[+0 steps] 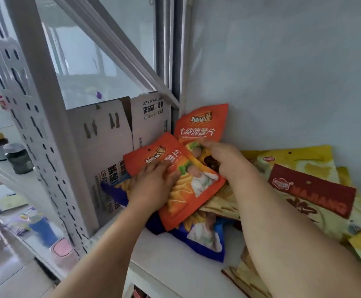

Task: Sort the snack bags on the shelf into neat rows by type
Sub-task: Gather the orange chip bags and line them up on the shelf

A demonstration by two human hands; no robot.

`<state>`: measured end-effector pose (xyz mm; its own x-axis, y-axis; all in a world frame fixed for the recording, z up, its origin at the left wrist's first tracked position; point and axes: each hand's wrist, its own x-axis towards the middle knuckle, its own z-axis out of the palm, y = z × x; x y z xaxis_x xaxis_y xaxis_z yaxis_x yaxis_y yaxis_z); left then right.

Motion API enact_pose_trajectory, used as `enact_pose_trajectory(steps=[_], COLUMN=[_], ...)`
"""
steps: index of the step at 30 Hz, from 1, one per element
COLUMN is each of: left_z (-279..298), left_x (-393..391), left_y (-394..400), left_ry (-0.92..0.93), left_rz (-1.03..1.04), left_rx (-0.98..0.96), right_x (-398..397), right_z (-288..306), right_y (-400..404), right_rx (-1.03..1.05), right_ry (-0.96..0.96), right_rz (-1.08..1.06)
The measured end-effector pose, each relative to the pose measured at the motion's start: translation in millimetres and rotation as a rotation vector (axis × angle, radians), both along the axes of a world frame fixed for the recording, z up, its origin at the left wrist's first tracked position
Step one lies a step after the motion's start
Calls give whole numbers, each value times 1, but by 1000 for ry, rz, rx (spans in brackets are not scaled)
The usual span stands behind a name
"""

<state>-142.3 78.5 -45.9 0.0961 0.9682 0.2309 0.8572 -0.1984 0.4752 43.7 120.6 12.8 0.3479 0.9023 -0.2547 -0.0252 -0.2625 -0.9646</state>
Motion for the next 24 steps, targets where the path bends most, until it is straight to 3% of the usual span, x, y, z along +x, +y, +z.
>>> enact_pose_trajectory(steps=[4,11,17,21,24], left_z=[2,5,14,13,16], left_x=[1,11,15,17,26], left_y=[6,-8,-8,-12,-19], left_ry=[0,152,152,39,-295], left_rz=[-107,250,306,273,214], left_rx=[-15,-11,-145,-125,-10], right_x=[10,33,34,36,45], right_z=[-2,-11,-15,-11,-9], right_y=[14,15,-3,-10,-11], right_rx=[-21,21,79,88,88], right_ry=[60,198,145,168,224], right_rz=[51,-7,181,198,201])
